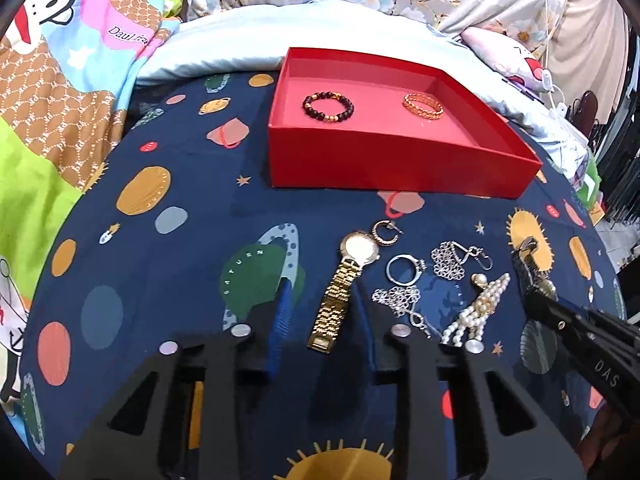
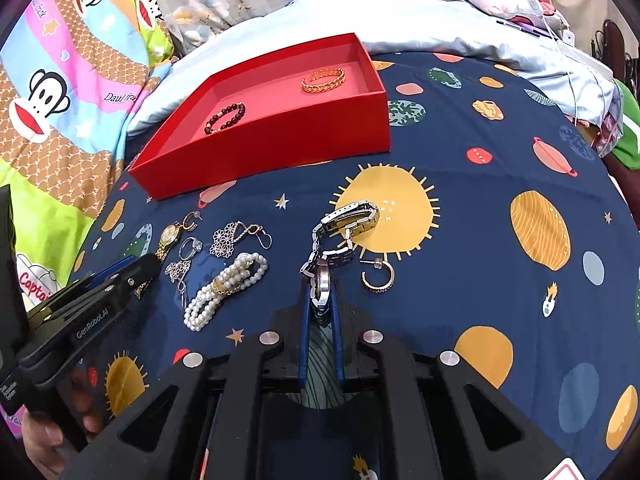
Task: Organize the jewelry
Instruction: 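Grasp the silver watch with the right tool while the left tool grasps the gold watch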
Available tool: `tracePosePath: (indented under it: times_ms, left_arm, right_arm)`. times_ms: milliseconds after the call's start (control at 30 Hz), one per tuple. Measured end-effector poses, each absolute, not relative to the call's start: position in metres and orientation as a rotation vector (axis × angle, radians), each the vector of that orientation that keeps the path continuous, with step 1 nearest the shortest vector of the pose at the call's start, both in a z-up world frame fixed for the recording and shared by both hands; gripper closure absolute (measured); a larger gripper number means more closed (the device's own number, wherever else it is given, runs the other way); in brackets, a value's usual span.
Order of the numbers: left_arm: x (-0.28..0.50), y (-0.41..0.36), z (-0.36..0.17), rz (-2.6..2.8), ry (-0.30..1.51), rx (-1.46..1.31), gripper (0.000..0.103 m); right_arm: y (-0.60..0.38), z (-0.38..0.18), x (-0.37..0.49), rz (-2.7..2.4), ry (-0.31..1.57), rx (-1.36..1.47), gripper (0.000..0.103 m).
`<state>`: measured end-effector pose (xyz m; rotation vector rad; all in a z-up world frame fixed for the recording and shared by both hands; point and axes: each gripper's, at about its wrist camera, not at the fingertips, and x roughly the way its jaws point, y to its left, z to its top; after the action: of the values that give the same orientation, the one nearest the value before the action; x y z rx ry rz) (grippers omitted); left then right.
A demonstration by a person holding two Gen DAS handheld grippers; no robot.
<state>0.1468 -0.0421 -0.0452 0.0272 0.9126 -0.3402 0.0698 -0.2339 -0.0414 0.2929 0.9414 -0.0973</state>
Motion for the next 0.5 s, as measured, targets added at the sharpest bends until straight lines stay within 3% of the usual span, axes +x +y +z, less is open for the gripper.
tracePosePath:
  times_ms: [167, 267, 400, 500]
  left_arm:
    - [0.143, -0.049, -0.045, -0.372, 0.911, 0.051, 0.09]
    - [0.143, -0.051, -0.045, -0.384, 0.914, 0.051, 0.091]
    - [0.147, -0.053, -0.044, -0.408, 0.921, 0.03, 0.089]
    - [0.153, -0.058, -0.044, -0.403, 0.915, 0.044, 0.074]
  right_arm:
    - [-0.233, -0.041, 0.068, -0.094, 0.941, 0.298, 0.095]
    - [-0.231, -0.041, 0.067, -0.092, 0.943, 0.299, 0.095]
    - [-0.232, -0.041, 0.068, -0.092, 0.943, 0.302, 0.095]
    - [-0.231, -0.041, 0.067, -0.093, 0.943, 0.3, 0.095]
